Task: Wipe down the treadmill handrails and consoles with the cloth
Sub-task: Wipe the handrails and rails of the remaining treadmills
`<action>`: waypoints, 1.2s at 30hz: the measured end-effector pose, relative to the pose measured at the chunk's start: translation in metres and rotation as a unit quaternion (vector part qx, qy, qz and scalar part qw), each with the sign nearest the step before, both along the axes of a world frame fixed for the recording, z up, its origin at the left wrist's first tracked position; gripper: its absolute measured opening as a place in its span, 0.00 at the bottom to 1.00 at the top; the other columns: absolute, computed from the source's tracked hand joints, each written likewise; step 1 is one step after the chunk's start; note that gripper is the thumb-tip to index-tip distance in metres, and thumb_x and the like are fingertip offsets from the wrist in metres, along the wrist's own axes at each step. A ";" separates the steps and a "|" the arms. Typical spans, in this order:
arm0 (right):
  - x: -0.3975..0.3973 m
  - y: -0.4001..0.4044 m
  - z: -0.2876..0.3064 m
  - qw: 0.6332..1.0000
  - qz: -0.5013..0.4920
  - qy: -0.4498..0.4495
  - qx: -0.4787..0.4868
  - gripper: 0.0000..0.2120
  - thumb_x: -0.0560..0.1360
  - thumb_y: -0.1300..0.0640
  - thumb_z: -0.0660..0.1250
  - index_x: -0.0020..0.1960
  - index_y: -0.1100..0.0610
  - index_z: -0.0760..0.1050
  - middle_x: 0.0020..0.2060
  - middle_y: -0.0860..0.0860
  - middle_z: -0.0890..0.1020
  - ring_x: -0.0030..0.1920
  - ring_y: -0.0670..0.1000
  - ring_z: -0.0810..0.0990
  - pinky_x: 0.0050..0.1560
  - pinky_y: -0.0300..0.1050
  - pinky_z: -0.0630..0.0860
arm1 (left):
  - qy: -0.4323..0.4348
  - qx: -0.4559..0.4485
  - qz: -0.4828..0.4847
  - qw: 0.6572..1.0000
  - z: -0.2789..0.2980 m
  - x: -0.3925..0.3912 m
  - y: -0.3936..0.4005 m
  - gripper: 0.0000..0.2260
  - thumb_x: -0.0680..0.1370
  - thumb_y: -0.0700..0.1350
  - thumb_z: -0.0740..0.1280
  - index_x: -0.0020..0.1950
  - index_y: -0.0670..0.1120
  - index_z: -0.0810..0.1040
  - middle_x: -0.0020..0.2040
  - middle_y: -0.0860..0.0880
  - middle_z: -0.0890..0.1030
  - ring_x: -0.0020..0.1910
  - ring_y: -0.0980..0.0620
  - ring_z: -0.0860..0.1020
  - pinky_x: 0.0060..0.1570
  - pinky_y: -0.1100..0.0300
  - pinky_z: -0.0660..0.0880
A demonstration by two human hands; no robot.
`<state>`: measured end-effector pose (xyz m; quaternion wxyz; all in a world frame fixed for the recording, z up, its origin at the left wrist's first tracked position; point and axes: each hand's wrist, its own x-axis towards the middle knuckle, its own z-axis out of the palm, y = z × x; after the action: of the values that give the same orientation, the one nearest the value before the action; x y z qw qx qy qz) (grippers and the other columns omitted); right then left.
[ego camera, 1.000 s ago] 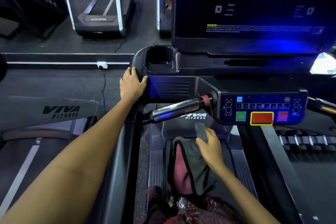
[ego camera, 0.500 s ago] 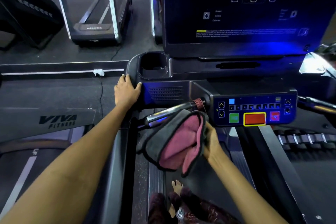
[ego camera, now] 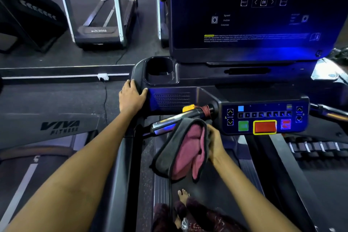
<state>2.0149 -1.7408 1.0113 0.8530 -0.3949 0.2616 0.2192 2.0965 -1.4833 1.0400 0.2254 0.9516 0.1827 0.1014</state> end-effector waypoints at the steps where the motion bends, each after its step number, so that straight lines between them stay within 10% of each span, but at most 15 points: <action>1: 0.005 0.003 0.001 1.000 -0.006 0.002 -0.007 0.10 0.75 0.57 0.57 0.37 0.57 0.72 0.29 0.52 0.77 0.36 0.52 0.73 0.42 0.44 0.72 | 0.002 -0.001 0.000 1.000 0.000 0.000 0.000 0.29 0.78 0.54 0.61 0.73 0.39 0.62 0.74 0.38 0.62 0.72 0.40 0.62 0.70 0.46 0.59; 9: -0.009 0.007 -0.005 0.999 0.020 0.018 -0.029 0.21 0.77 0.59 0.55 0.26 0.56 0.72 0.20 0.49 0.76 0.21 0.47 0.74 0.34 0.42 0.69 | -0.003 -0.004 0.001 1.000 0.000 0.000 0.000 0.29 0.78 0.55 0.61 0.73 0.39 0.61 0.74 0.38 0.61 0.72 0.40 0.61 0.70 0.47 0.59; 36: -0.016 0.059 -0.016 0.989 0.123 0.009 -0.084 0.21 0.73 0.69 0.54 0.24 0.57 0.72 0.19 0.50 0.74 0.21 0.46 0.74 0.29 0.36 0.72 | -0.019 -0.027 0.004 0.999 -0.006 0.006 0.003 0.31 0.76 0.59 0.62 0.70 0.39 0.65 0.71 0.38 0.65 0.70 0.40 0.64 0.69 0.46 0.62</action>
<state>1.9988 -1.6814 0.9950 0.7810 -0.4925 0.2363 0.3028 2.1022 -1.4805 1.0340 0.2540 0.9423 0.1851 0.1156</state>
